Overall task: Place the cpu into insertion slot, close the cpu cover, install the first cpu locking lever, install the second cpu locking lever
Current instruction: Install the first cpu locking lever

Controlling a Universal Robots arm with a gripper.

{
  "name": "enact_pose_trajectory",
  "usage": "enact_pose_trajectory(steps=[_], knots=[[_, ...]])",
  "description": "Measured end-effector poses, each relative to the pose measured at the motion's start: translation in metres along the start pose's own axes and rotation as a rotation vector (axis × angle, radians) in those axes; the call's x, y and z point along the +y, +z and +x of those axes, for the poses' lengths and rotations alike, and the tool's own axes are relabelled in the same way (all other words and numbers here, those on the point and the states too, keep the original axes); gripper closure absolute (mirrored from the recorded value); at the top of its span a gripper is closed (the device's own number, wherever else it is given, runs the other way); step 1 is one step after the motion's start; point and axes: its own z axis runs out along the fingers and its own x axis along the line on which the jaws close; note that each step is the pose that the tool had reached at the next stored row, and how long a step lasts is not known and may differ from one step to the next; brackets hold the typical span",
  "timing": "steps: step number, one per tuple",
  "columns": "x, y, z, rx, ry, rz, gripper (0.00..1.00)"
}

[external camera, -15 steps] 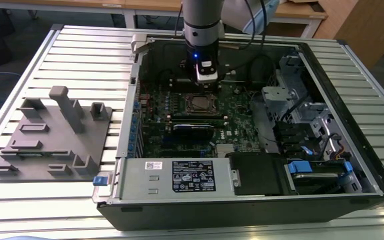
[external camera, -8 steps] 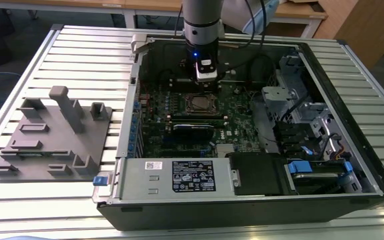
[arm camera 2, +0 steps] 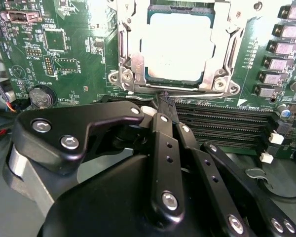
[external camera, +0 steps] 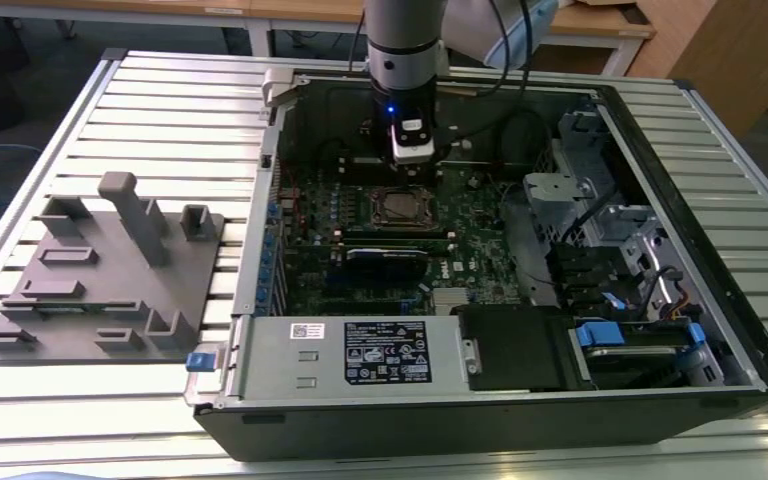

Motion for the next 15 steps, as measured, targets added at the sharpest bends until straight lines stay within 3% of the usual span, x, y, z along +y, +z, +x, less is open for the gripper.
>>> enact_pose_trajectory(steps=[7, 15], knots=[[0.0006, 0.0013, 0.0005, -0.0109, 0.0, 0.0173, 0.9], [0.0009, 0.0001, 0.0005, -0.0112, 0.0, 0.0174, 0.9]])
